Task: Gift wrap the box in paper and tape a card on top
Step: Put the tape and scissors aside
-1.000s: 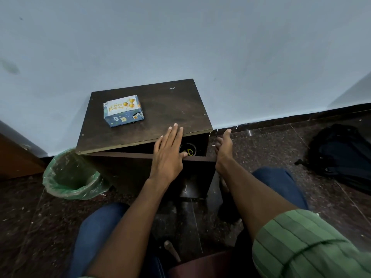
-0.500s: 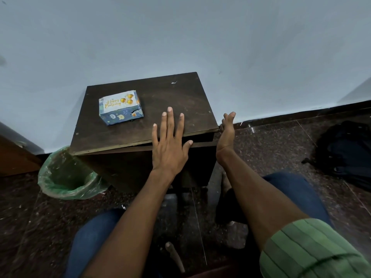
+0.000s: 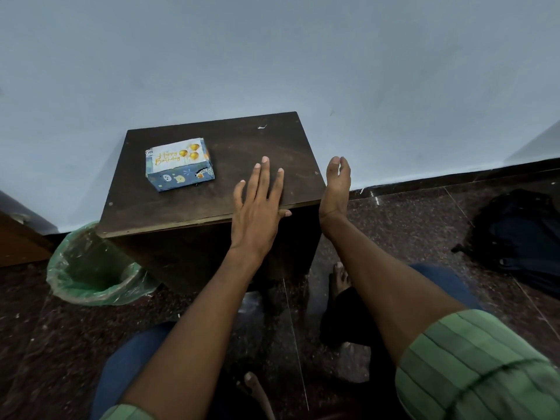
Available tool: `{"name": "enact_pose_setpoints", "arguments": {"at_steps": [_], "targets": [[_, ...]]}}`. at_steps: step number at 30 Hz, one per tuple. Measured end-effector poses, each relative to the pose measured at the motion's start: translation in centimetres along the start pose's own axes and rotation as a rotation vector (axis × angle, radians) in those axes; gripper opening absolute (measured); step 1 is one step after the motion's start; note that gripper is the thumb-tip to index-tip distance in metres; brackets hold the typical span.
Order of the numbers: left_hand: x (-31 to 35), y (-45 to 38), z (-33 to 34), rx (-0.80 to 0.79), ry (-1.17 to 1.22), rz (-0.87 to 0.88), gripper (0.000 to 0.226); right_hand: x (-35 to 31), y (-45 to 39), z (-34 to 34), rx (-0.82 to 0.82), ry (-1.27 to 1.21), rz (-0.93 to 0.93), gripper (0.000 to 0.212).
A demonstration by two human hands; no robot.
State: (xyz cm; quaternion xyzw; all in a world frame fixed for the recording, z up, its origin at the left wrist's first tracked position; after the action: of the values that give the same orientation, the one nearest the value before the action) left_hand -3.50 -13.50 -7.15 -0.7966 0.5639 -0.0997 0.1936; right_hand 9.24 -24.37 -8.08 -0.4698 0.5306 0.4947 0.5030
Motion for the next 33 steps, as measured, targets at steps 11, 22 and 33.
{"name": "enact_pose_setpoints", "arguments": {"at_steps": [11,22,33], "targets": [[-0.9,-0.3,-1.0,-0.02,0.314,-0.042,0.066,-1.0,1.1,0.8,-0.04,0.764,-0.659,0.041],[-4.2,-7.5,-2.1,0.063,0.35,-0.197,0.025,-4.7,0.1,8.2,-0.223,0.713,-0.571,0.018],[-8.4,-18.8,3.4,-0.015,0.568,-0.517,0.022,-4.8,-8.2,15.0,-0.204,0.673,-0.401,0.025]]}}
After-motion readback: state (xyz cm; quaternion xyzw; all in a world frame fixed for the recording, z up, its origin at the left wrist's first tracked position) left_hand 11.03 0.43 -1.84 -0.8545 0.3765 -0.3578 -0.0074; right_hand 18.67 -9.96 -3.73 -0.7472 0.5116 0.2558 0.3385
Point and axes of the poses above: each hand's wrist, its own y-axis away from the middle knuckle, its own z-axis out of the palm, x = y × z, the point moved 1 cm from there along -y, towards the middle knuckle, and after that the axes turned 9 degrees about x, right-handed, at the moved point
